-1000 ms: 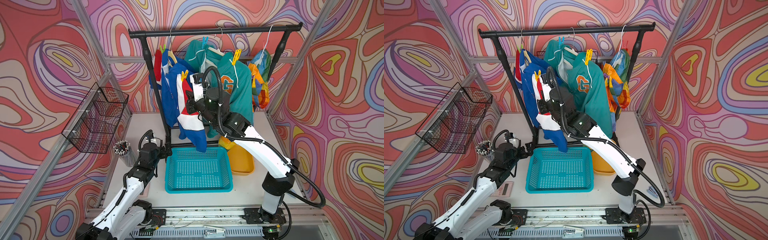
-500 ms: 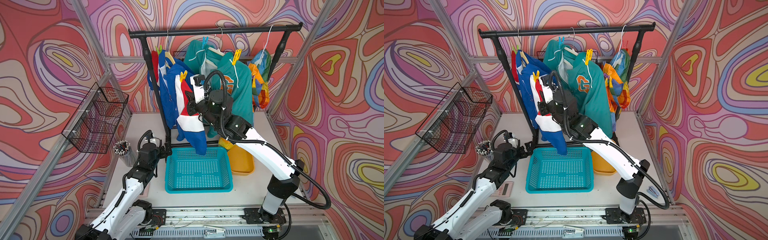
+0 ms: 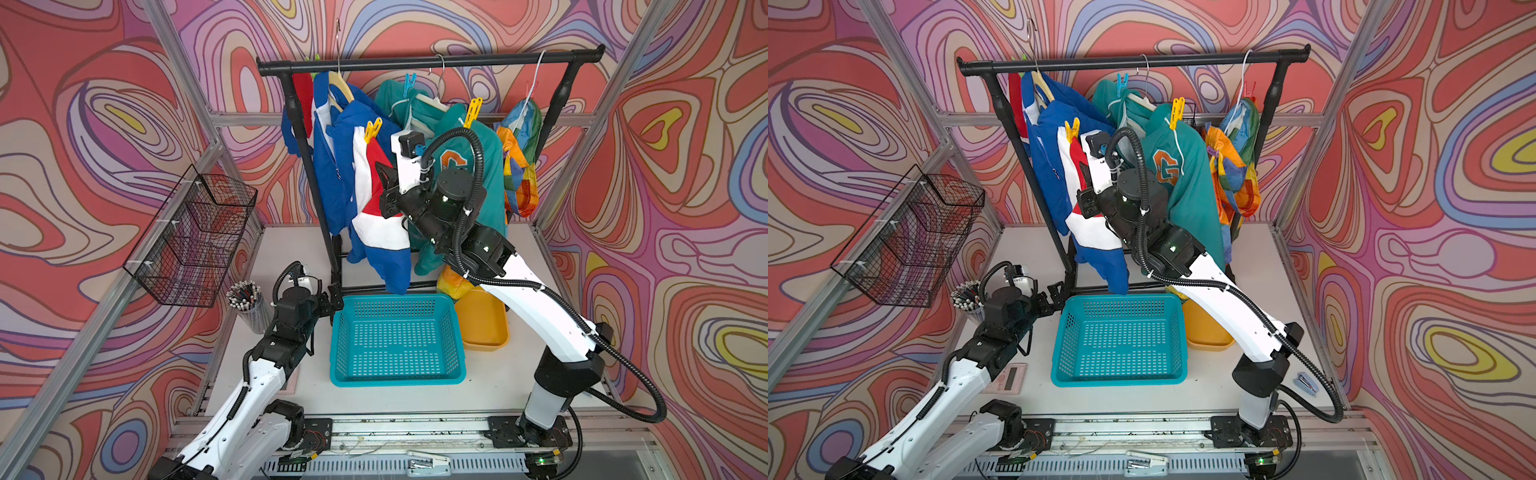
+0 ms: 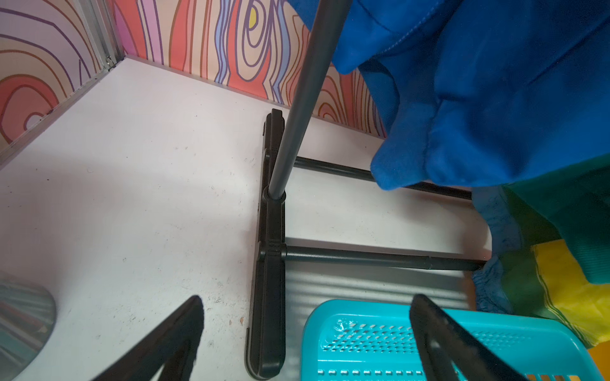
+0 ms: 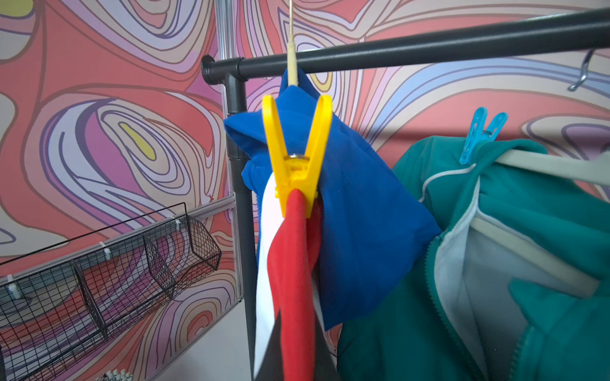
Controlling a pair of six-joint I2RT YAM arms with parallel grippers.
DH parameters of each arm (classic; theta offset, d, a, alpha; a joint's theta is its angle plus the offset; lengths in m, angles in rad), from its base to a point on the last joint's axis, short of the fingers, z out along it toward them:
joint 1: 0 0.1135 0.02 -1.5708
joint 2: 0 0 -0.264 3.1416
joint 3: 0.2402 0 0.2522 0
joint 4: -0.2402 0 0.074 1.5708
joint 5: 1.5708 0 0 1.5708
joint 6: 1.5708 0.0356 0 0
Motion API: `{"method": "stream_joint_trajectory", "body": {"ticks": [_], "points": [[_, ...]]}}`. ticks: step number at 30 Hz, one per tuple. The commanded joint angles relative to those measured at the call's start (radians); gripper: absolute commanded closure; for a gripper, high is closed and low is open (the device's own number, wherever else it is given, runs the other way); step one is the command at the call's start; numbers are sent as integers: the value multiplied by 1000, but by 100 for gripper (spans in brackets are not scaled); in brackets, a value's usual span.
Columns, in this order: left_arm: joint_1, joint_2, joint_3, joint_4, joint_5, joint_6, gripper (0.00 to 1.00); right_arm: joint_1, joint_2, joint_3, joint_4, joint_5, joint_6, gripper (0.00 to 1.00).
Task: Remove the clothespins securing jackets to the hanger
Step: Pick up the hanger from the clothesline, then adjust the jacket in the basket.
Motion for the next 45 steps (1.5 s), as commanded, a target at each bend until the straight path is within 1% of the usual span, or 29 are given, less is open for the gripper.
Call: {"method": "stream_joint_trajectory", "body": {"ticks": [1,9,19,26,31,40,45], "points": [[-5,-22,11,-25,-8,0,0,3,-69,10,138,-5,-34,100],[-5,-12,25,-26,9,-10,0,3,-169,-99,51,-18,-39,100],[-5,-6,52,-38,22,8,0,3,-316,-288,44,-17,-61,100],[-5,-14,60,-49,19,23,0,2,-448,-430,54,21,-71,100],[-5,-8,69,-38,27,25,0,2,-521,-473,-5,45,-89,100],[-4,44,168,3,90,44,0,2,-704,-617,-86,36,-53,100],[-5,92,210,29,114,54,0,2,-752,-654,-170,-17,-34,100]]}}
